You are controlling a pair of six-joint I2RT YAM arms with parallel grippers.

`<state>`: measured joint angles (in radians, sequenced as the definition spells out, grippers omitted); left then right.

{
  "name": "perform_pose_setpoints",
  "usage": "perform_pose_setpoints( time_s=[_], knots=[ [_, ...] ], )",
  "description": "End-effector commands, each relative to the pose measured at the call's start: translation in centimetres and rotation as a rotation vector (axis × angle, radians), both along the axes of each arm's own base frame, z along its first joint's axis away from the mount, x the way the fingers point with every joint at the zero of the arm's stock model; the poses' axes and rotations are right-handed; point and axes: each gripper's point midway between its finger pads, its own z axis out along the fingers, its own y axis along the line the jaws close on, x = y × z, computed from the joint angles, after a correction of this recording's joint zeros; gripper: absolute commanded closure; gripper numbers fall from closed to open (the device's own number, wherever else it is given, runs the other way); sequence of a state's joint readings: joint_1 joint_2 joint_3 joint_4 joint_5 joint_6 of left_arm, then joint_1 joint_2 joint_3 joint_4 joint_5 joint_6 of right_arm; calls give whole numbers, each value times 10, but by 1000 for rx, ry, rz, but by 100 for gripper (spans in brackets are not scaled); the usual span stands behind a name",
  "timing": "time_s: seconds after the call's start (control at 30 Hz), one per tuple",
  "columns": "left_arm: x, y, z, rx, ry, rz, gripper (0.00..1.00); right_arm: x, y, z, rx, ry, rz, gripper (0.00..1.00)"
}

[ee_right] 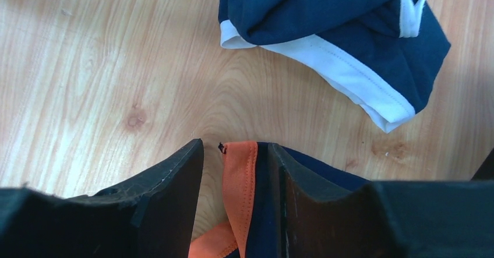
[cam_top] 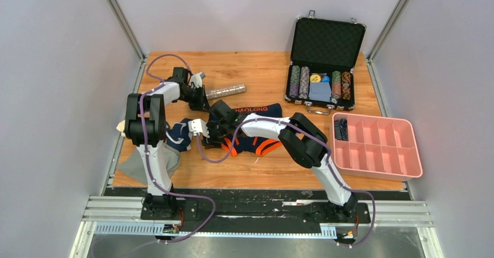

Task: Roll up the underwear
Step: Fold the underwear at the center of the board.

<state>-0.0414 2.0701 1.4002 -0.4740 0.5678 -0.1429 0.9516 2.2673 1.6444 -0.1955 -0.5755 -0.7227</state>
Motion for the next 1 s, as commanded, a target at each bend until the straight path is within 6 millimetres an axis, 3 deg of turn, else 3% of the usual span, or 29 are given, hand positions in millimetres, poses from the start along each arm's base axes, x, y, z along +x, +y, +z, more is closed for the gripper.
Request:
perform_pose_setpoints(
  time_s=[0.0, 0.13, 0.23, 0.3, 0.4, 0.5, 0.6, 0.8, 0.97],
  knots=[
    [6, 14, -1, 54, -4, 32, 100, 9, 14, 9, 46, -64, 20, 56],
    [6, 14, 0, 56, -4, 31, 100, 14, 15, 3, 41, -73, -2, 70],
    [7, 15, 1, 58, -1, 35, 100, 20, 20, 10, 72, -81, -36, 86],
    [8, 15, 5, 58, 0, 38, 100, 24, 24, 24, 108, -83, -66, 92],
    [15, 13, 28, 42, -31, 46, 100, 32, 30, 56, 177, -71, -140, 100],
    [18, 8, 58, 13, -68, 55, 100, 36, 32, 97, 252, -49, -202, 100],
    [22, 5, 78, -15, -81, 68, 100, 36, 24, 121, 285, -14, -251, 100],
    [16, -12, 91, -88, -34, 72, 100, 30, -8, 138, 302, 54, -335, 100],
    [15, -40, 109, -118, -55, 31, 100, 12, -34, 141, 299, 66, -346, 100]
  ],
)
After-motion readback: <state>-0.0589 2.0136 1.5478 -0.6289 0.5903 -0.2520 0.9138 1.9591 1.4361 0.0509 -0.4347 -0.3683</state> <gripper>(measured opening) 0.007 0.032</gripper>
